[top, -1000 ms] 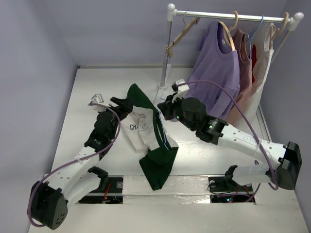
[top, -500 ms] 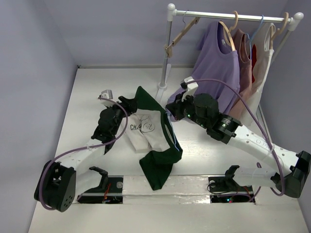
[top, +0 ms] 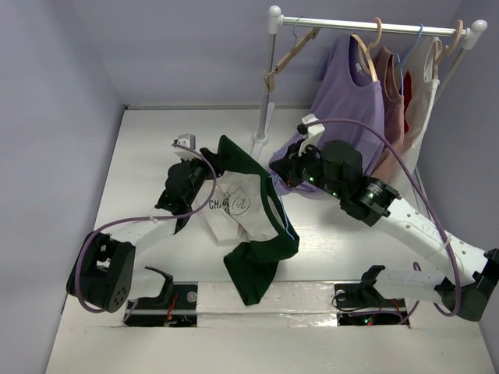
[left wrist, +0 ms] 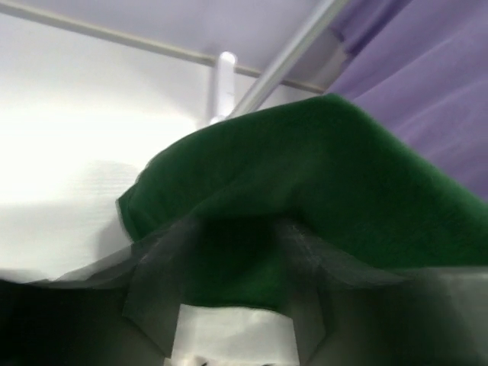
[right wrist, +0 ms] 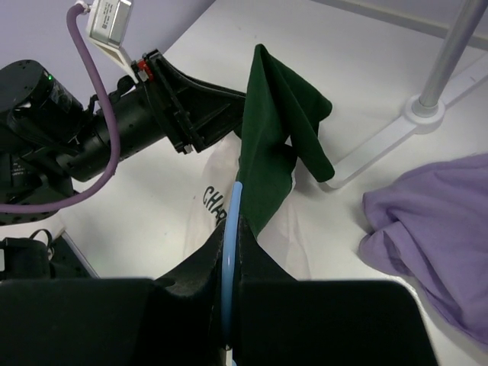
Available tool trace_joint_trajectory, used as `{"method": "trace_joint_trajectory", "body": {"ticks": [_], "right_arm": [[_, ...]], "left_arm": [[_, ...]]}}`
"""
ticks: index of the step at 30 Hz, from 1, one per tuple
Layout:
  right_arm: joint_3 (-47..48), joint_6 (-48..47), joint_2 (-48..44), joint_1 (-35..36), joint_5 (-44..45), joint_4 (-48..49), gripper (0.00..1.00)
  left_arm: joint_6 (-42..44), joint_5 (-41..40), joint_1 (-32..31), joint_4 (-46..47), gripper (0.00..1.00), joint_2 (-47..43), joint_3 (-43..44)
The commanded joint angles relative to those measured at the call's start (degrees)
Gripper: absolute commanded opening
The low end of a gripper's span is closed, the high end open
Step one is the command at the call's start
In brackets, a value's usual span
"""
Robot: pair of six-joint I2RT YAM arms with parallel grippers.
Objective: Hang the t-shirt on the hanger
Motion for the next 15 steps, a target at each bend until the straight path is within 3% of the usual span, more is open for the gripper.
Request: {"method": "trace_joint_trajectory", "body": {"ticks": [1, 2, 3, 4, 15], "right_arm": [[4.06, -0.83, -1.97, -0.68, -2.99, 0.84, 0.00], [4.58, -0.92, -1.89, -1.20, -3.17, 0.49, 0.00], [4.76, -0.92, -1.89, -1.21, -3.25, 0.48, 0.00], [4.94, -1.01, -1.89, -1.21, -3.26, 0.22, 0.00], [5.64, -1.62, -3.55, -2.79, -4.31, -2.85, 0.00]], "left_arm": [[2.05, 4.50, 0.02, 6.98, 0.27, 0.44, 2.26], [1.96, 4.78, 0.02, 7.25, 0.08, 0.53, 2.43], [1.79, 5.04, 0.02, 7.42, 0.07, 0.53, 2.52], [1.70, 5.30, 0.02, 7.77, 0.00, 0.44, 2.70], [0.56, -4.89, 0.64, -0.04, 0.00, -4.83, 4.63]]}}
